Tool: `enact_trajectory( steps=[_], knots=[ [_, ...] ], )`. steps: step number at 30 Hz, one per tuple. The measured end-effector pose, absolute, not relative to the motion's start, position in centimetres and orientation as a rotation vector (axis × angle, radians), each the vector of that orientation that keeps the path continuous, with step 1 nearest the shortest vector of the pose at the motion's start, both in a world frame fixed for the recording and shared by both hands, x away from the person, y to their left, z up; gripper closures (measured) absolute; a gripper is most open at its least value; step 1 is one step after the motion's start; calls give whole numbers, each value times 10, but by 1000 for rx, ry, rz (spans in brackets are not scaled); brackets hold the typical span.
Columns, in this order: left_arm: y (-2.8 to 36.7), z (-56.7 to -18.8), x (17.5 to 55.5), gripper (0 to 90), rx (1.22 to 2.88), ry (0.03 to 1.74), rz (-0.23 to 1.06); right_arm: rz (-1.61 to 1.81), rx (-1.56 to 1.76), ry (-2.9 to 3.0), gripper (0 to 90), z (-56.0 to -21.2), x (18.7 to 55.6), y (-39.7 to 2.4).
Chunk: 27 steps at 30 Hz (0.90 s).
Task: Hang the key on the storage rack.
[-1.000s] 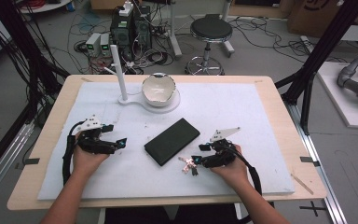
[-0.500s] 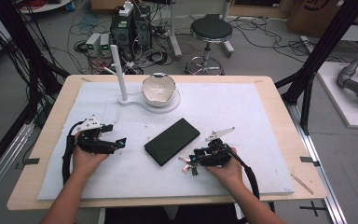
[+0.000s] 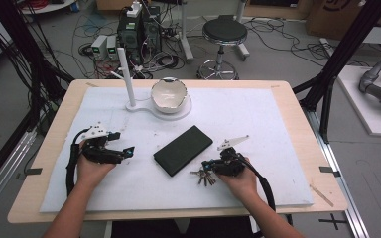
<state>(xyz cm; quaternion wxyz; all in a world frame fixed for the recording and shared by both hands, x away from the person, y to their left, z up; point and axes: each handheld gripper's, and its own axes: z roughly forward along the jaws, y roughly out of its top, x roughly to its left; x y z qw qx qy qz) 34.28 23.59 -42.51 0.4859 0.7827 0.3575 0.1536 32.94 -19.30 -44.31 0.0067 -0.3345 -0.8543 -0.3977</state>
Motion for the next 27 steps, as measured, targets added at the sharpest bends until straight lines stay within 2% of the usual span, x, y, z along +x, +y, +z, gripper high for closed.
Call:
enact_trajectory(
  steps=[16,27],
  knots=[
    [238,-424,342,141,1895,877,379,-1545,-863,-2707,900,-393,321,-203],
    [239,-421,338,154,1916,866,399,-1678,-844,-2785,900,-329,335,-195]
  ],
)
